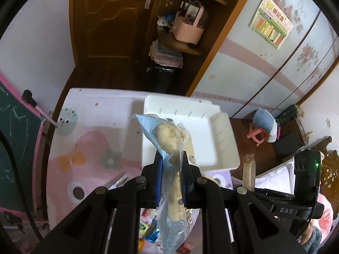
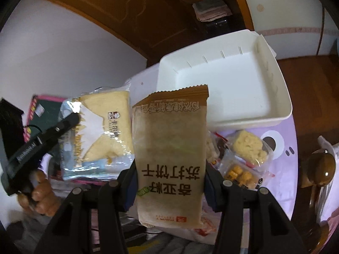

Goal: Organize snacks
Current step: 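Carry both packets over the white tray and open both tools to drop them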

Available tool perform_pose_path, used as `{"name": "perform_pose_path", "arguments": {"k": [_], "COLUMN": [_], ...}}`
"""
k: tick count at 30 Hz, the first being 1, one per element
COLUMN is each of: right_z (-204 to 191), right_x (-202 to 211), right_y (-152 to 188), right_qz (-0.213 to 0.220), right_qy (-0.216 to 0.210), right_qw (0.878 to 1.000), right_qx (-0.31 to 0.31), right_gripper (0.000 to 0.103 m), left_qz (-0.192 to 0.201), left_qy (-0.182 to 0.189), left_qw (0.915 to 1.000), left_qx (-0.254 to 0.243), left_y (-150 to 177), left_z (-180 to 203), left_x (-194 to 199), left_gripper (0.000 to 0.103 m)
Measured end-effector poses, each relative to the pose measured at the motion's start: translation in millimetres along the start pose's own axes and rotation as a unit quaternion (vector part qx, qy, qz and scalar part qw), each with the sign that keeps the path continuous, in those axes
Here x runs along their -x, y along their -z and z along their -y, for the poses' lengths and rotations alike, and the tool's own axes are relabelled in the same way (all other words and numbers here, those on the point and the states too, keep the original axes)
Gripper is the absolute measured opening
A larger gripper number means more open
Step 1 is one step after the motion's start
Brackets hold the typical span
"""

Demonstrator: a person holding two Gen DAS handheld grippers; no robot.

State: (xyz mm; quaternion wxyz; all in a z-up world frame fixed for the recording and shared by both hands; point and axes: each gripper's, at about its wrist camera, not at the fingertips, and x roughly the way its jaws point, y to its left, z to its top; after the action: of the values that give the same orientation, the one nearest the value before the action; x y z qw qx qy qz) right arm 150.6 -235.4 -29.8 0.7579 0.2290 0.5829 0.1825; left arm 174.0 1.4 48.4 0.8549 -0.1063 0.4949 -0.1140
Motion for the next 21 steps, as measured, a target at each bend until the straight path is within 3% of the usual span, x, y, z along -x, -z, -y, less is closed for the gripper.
{"name": "perform_pose_path", "arguments": {"k": [3, 10, 15, 21], "right_z": [-2.3, 3.2, 20.1, 38.6], "right_x": [13.9, 14.4, -10.2, -46.7], "right_y": [-21.6, -76.6, -106.9, -125.9], "right_qz": [0.008, 0.02, 0.007, -0.009], "right_qy": [-0.004, 0.043, 0.091, 0.133], "right_qw": [1.0, 0.998, 0.994, 0.989], "right_qx": [-0.013, -0.04, -0.062, -0.069], "right_gripper": [0.052, 0.052, 0.052, 0.052], "left_qz": [-0.013, -0.064, -0.076, -0.076], "left_qy": [0.004, -0.013, -0.031, -0.052], "left_qw": [0.9998, 0.9968, 0.9966, 0.9949], "left_qx": [0.011, 0.045, 0.015, -0.041], "left_y": [-27.1, -85.9, -104.0, -98.7], "left_z": [5.6, 13.3, 27.1, 40.9], "left_x": [-10.2, -59.7, -96.8, -143.5], "left_gripper": [0.012, 0.012, 0.012, 0.012]}}
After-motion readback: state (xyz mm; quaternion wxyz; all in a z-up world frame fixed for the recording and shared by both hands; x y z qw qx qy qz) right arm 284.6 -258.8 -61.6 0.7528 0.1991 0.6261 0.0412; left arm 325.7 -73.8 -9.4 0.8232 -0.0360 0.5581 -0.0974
